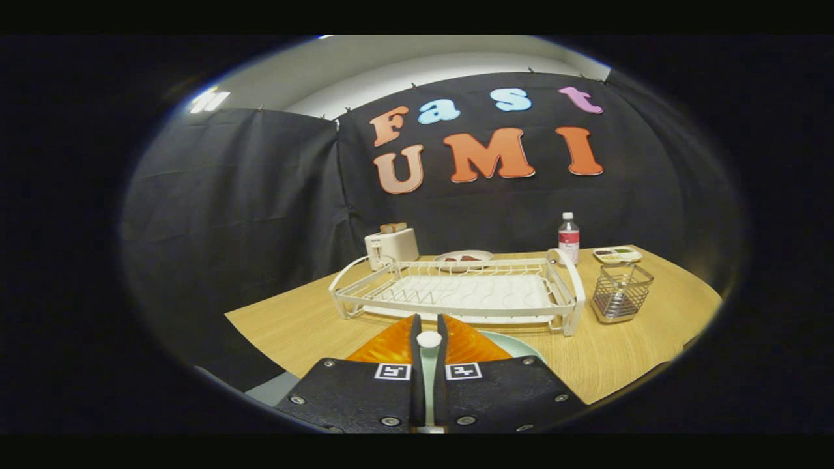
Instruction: Take the plate from the dish rack, then take the spoon from the basket and place it into the plate.
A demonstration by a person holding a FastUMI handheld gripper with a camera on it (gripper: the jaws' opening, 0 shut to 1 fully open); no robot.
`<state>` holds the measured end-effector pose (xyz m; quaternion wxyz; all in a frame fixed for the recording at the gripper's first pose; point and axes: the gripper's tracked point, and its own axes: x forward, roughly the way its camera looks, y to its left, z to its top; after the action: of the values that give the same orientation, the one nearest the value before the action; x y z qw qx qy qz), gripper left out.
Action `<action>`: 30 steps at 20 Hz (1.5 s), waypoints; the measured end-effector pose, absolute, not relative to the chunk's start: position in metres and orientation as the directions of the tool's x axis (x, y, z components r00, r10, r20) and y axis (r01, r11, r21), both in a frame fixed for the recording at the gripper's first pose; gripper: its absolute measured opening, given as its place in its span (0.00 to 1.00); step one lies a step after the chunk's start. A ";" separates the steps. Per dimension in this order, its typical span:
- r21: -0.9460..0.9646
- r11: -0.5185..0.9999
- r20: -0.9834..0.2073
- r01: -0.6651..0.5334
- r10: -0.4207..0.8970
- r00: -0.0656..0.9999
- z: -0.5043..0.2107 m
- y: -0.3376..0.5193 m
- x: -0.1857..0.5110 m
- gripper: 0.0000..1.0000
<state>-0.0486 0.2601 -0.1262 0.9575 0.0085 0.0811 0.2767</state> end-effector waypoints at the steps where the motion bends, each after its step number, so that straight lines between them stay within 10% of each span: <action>1: 0.043 0.844 -0.148 -0.535 0.535 0.832 -0.126 0.260 -0.049 0.06; 12: -0.014 0.883 -0.252 -0.469 0.450 0.857 -0.156 0.232 -0.035 0.26; 22: -0.024 0.947 -0.209 -0.320 0.308 0.928 -0.114 0.152 -0.006 0.97; 30: -0.052 0.987 -0.137 -0.155 0.147 0.980 -0.059 0.063 0.007 0.97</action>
<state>0.0065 0.0630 -0.0586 0.9944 -0.0312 0.0667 0.0760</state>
